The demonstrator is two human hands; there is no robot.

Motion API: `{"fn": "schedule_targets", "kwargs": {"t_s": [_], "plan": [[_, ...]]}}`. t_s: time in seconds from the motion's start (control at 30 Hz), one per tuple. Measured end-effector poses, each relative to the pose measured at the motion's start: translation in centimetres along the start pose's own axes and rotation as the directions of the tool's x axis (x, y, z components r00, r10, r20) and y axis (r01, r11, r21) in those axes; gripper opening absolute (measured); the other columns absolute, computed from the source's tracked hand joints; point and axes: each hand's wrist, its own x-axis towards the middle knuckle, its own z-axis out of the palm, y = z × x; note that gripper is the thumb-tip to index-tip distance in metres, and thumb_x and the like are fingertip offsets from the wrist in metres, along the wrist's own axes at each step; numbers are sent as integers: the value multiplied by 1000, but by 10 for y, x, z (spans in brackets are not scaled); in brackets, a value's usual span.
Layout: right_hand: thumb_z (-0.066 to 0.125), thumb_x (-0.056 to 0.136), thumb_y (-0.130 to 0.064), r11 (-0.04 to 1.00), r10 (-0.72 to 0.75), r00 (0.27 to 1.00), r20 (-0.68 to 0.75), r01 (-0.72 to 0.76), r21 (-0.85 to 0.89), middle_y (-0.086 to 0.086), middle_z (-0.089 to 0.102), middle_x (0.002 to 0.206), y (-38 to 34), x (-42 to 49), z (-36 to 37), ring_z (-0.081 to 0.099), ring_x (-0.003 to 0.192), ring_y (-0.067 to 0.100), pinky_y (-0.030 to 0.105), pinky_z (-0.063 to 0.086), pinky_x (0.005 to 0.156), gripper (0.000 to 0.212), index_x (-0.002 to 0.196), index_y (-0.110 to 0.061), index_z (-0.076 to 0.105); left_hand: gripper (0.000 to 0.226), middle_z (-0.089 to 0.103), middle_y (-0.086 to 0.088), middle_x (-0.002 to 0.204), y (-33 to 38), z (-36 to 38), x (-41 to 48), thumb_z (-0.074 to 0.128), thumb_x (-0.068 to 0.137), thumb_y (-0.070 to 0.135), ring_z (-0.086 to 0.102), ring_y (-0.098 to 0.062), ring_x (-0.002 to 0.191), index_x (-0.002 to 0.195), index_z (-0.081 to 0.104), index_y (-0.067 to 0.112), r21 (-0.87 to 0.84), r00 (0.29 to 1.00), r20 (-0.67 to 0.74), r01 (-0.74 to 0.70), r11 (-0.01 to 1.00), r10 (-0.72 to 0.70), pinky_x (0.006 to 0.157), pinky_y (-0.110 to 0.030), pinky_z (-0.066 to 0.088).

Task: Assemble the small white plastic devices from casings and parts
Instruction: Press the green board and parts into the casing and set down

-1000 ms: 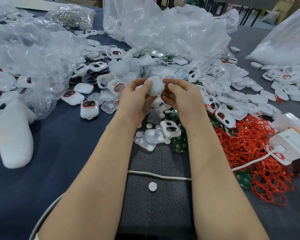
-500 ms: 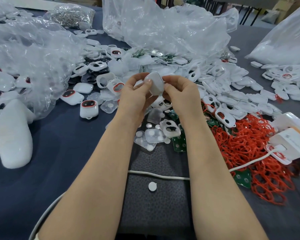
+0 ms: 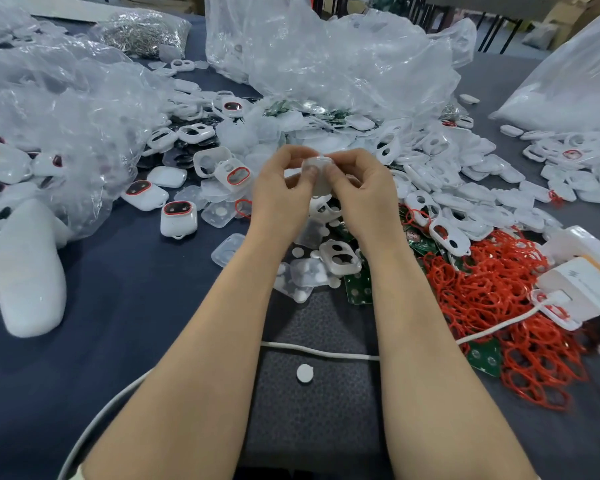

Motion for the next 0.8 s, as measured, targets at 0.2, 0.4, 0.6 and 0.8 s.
{"fn": "schedule_targets", "kwargs": {"t_s": [0.2,0.4,0.6,0.8], "plan": [[65,89,-20,993,86,996,28,-88,74,10,71,99,1,-1,2,66,96,23,39,54,88,15,100,-11,71,10,63,0,92,-4,0,2,57,95,9,60,-8,78,104,59,13,-96,995,-6,102,990,-103,69,-15,49],[65,90,-19,1000,26,999,-34,-26,-1,1,71,89,2,-1,4,65,86,9,28,53,83,12,95,-11,70,11,62,5,94,-4,4,0,58,94,11,62,-3,79,104,59,16,-30,995,-47,89,996,-90,68,-10,47],[67,88,-19,977,-116,988,-97,97,-188,6,69,100,-1,-4,11,65,89,14,29,51,86,21,105,-6,68,24,68,-17,105,0,11,0,44,101,23,64,-33,104,101,63,9,-70,983,-37,178,982,-181,96,-49,49],[59,91,-9,990,-50,999,-17,47,-136,1,66,104,-2,-2,6,64,96,20,40,51,89,22,113,-11,63,27,64,-28,101,2,5,0,40,103,18,59,-45,109,90,62,10,-215,966,25,255,943,-256,97,-51,49]]}}
